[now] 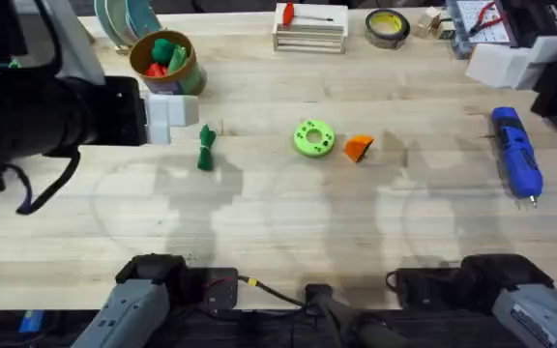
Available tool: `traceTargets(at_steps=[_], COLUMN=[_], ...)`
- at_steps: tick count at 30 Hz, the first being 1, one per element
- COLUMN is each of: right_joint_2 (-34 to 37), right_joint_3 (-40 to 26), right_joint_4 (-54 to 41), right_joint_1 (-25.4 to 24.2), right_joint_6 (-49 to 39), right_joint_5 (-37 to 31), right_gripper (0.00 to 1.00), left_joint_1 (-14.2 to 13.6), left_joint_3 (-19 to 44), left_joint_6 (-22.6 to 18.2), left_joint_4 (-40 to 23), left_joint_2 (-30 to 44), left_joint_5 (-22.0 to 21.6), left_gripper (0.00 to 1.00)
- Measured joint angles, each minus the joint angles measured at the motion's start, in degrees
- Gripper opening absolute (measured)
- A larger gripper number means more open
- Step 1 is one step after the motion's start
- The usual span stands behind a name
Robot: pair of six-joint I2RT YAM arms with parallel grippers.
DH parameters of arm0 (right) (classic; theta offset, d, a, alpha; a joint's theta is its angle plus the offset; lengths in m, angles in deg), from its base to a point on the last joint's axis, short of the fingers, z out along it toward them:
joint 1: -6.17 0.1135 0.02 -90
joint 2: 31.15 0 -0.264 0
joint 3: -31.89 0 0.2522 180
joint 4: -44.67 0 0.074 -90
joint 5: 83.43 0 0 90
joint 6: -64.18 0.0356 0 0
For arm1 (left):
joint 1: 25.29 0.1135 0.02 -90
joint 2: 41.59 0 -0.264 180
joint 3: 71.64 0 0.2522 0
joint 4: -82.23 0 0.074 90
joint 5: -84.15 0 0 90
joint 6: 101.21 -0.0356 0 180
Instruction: Pick up the gripper from the table and insert it into the empty holder that is missing its gripper. Then pick up a screw, insert it into the mounting hole, and use the screwdriver to tighten it. Finally, clean up the table by picking up the vegetable and placing it into the bucket.
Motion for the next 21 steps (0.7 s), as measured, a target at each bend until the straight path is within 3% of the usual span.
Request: traceTargets(at_steps=[5,10,16,21], right_joint_2=[-0.01,-0.01,-0.01,-0.01], right_joint_3=[-0.01,-0.01,-0.01,-0.01], right_joint_4=[0.02,0.02,0.35,0.15], right_joint_1=[0.00,0.00,0.00,0.00], right_joint_6=[0.00,0.00,0.00,0.00], right_joint_5=[0.00,0.00,0.00,0.00], right_gripper=[0.898,0.897,0.899,0.899], left_joint_1=[0.00,0.00,-0.01,-0.28], left_joint_3=[0.00,0.00,-0.11,-5.55], left_joint_6=[2.72,7.47,10.09,11.07], left_joint_4=[-4.29,-8.11,-7.13,0.76], left_joint_2=[3.25,8.40,15.43,18.63], left_joint_5=[0.57,4.32,8.47,9.77], left_gripper=[0.993,0.993,0.993,0.993])
